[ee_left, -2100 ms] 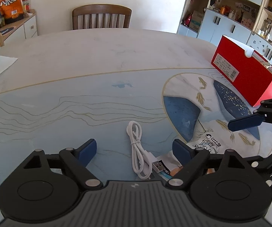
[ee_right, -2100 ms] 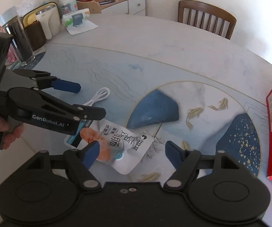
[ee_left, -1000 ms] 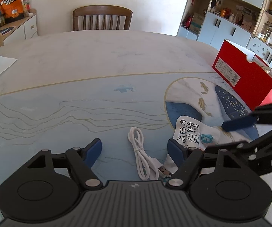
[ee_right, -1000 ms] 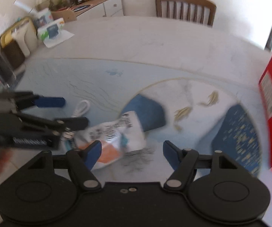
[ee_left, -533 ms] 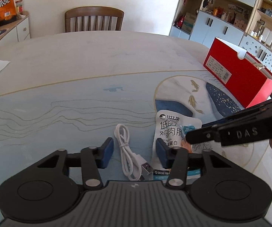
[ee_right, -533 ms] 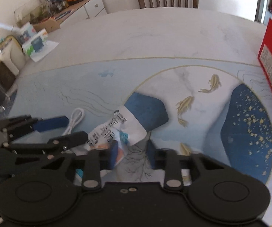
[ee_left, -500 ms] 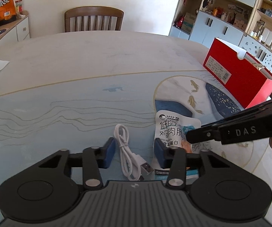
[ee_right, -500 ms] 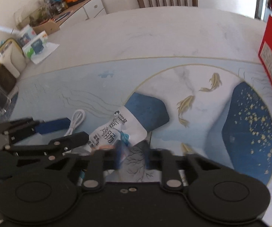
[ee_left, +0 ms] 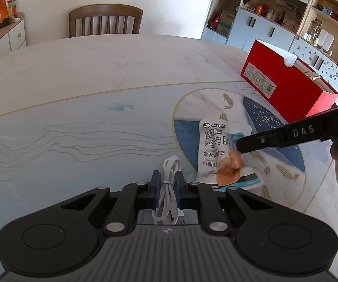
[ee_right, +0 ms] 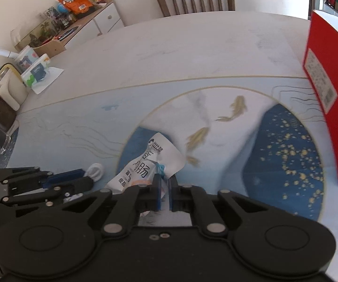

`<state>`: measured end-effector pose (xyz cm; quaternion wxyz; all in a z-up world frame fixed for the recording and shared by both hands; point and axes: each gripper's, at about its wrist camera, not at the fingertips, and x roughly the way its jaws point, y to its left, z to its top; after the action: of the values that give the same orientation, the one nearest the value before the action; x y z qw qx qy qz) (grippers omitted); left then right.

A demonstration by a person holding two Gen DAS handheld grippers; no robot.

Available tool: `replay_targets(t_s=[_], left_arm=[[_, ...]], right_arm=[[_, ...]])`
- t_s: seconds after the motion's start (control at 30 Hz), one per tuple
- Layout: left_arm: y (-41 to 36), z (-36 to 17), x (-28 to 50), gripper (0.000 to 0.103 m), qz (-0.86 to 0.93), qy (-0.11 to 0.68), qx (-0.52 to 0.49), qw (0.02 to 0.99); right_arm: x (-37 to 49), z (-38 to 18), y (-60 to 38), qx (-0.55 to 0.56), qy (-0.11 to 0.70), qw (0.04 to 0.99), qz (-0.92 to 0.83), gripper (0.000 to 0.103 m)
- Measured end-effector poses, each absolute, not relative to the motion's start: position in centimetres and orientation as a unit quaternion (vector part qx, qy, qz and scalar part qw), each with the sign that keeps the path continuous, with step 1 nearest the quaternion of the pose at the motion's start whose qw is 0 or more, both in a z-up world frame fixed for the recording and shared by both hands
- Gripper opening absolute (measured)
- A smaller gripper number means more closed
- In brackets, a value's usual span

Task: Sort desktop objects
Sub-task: 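Grasp the white sausage packet with the right gripper while the left grasps the white cable, then lift the sausage packet and white cable and carry both over the red box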

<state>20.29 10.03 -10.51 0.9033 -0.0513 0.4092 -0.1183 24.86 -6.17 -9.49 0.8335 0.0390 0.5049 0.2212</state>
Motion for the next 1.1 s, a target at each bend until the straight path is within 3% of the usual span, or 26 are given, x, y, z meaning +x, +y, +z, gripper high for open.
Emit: replay_targets(t_s=[0.1, 0.17, 0.3, 0.37, 0.67, 0.77, 0.87, 0.9, 0.93, 0.97, 1.1], left_arm=[[10.2, -10.5, 20.3, 0.011, -0.119, 0.410, -0.054, 0.903], [10.2, -10.5, 20.3, 0.011, -0.120, 0.410, -0.053, 0.903], [10.1, -10.4, 20.3, 0.011, -0.124, 0.410, -0.045, 0.902], [10.0, -10.4, 20.2, 0.012, -0.125, 0.409, -0.040, 0.903], [9.2, -10.4, 19.8, 0.014, -0.134, 0.402, -0.005, 0.906], [9.0, -10.4, 19.4, 0.019, -0.139, 0.401, 0.004, 0.905], [8.8, -10.4, 18.8, 0.031, -0.144, 0.398, 0.018, 0.906], [8.6, -10.4, 18.7, 0.044, -0.145, 0.396, 0.022, 0.906], [8.5, -10.5, 18.7, 0.064, -0.143, 0.396, 0.024, 0.907], [8.5, -10.6, 18.7, 0.069, -0.141, 0.396, 0.023, 0.907], [8.2, -10.8, 18.7, 0.069, -0.143, 0.391, 0.032, 0.909]], right_arm=[[25.0, -9.3, -6.0, 0.045, 0.501, 0.838, 0.212, 0.024], [25.0, -9.3, -5.9, 0.052, 0.499, 0.839, 0.211, 0.029], [25.0, -9.3, -5.5, 0.063, 0.495, 0.842, 0.203, 0.061], [25.0, -9.4, -5.1, 0.060, 0.494, 0.844, 0.201, 0.065], [25.1, -10.1, -3.1, 0.023, 0.496, 0.849, 0.181, 0.067], [25.1, -10.2, -2.7, 0.018, 0.497, 0.849, 0.180, 0.067], [25.0, -10.3, -2.3, 0.008, 0.495, 0.850, 0.183, 0.068], [24.9, -10.3, -2.2, 0.005, 0.494, 0.850, 0.183, 0.069], [24.9, -10.3, -2.0, 0.000, 0.493, 0.851, 0.184, 0.069], [24.8, -10.3, -1.9, -0.004, 0.491, 0.851, 0.185, 0.069], [24.1, -10.4, -1.5, -0.029, 0.484, 0.855, 0.188, 0.064]])
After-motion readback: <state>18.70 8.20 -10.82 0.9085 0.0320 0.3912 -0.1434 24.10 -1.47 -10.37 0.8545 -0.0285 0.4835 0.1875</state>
